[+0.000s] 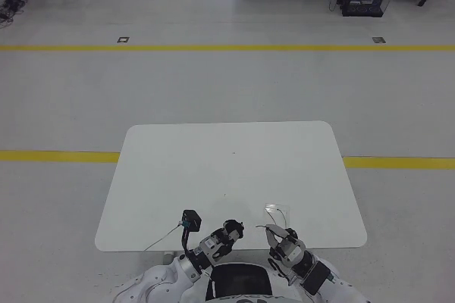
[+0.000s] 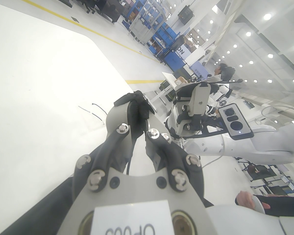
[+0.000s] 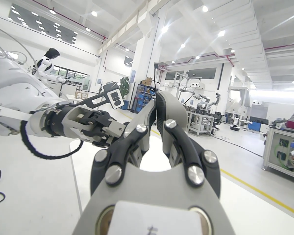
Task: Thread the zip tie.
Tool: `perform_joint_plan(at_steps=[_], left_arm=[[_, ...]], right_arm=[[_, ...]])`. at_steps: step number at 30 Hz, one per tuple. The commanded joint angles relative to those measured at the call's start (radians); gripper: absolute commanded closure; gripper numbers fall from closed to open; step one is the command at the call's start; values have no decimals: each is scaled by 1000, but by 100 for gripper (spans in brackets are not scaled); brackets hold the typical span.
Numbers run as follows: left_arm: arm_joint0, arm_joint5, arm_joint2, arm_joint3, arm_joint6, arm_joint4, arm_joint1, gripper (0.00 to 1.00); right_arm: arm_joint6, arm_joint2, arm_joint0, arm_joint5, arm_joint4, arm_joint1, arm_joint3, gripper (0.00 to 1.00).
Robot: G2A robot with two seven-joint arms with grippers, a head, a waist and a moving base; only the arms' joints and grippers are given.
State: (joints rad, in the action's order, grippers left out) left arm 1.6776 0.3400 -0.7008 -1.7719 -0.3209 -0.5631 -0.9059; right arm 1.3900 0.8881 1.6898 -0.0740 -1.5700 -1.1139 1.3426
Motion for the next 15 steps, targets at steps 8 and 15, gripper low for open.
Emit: perform_joint_plan(at_steps=[8, 15], left_arm=[[0, 0, 0, 0, 0, 0, 0, 100], [0, 0, 0, 0, 0, 0, 0, 100]], right_arm=[[-66, 16, -26, -23, 0, 8, 53, 100], [-83, 23, -33, -34, 0, 14, 71, 100]])
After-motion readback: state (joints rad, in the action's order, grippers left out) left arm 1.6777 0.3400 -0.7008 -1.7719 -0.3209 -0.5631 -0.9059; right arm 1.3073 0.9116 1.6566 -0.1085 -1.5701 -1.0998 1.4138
